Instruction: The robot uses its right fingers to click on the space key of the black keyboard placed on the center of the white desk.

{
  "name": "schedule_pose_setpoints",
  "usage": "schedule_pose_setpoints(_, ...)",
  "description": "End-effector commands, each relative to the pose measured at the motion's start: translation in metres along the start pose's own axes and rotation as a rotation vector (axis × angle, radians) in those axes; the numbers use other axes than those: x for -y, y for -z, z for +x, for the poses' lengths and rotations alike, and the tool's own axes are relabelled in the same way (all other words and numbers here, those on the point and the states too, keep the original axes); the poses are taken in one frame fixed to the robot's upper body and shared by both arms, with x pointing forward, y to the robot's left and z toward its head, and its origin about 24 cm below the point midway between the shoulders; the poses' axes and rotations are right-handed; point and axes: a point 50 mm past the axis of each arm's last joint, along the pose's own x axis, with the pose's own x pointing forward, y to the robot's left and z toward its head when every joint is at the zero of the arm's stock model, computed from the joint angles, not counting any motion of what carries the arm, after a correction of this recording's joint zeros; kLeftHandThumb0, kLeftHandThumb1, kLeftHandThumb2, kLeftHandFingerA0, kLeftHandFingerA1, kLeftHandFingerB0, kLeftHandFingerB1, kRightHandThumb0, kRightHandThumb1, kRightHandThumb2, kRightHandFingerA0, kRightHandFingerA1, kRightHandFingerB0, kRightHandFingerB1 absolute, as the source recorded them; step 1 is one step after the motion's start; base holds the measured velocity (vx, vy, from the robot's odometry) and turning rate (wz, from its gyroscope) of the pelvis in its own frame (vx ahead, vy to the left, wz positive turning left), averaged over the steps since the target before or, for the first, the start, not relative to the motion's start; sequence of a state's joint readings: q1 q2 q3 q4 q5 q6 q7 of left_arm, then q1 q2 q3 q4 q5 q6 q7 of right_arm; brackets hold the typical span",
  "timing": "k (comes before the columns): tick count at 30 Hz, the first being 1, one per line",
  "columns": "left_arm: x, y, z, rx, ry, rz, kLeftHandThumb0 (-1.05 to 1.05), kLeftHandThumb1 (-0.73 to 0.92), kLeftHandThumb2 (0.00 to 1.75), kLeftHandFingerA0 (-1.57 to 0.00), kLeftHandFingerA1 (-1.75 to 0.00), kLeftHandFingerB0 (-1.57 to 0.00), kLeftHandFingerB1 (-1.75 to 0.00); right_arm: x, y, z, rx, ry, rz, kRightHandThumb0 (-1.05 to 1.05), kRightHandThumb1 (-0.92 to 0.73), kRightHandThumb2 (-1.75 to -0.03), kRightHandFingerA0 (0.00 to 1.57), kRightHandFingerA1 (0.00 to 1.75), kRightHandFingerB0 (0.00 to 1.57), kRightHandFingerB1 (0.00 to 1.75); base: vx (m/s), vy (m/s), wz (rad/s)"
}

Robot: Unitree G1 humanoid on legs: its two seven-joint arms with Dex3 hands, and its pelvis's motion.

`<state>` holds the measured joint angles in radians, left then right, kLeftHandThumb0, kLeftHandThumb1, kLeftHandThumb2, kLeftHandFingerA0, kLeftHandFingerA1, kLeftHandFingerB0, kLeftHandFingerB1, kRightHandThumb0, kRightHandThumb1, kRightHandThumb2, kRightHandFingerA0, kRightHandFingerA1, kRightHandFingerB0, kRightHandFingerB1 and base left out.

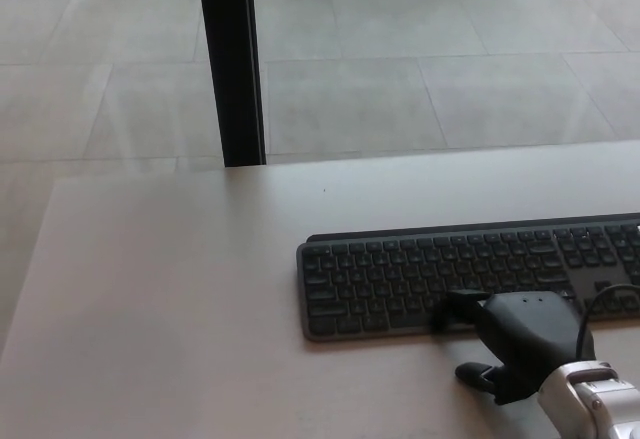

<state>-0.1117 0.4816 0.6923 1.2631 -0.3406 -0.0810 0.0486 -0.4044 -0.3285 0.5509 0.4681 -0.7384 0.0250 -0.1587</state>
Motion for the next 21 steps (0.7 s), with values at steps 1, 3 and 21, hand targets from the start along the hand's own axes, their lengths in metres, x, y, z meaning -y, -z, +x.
schedule_pose_setpoints(1, -0.007, -0.01, 0.001, 0.046, -0.025, 0.004, -0.49, 0.58, 0.57, -0.8, -0.77, -0.72, -0.62, -0.015, 0.02, -0.011, -0.089, -0.15, -0.043, -0.38, -0.58, -0.61, 0.9, 1.43, 0.64, 0.47, 0.0, 0.0, 0.0)
schedule_pose_setpoints(3, -0.007, -0.01, 0.001, 0.045, -0.021, -0.006, -0.5, 0.59, 0.57, -0.79, -0.77, -0.71, -0.62, 0.007, 0.023, -0.005, -0.111, -0.097, 0.043, -0.37, -0.57, -0.59, 0.89, 1.4, 0.66, 0.46, 0.0, 0.0, 0.0)
schedule_pose_setpoints(21, -0.013, -0.007, 0.001, 0.027, -0.026, -0.018, -0.51, 0.62, 0.58, -0.76, -0.79, -0.67, -0.61, 0.277, 0.099, -0.069, 0.0, 0.65, 1.179, -0.28, -0.56, -0.59, 0.93, 1.35, 0.71, 0.44, 0.0, 0.0, 0.0)
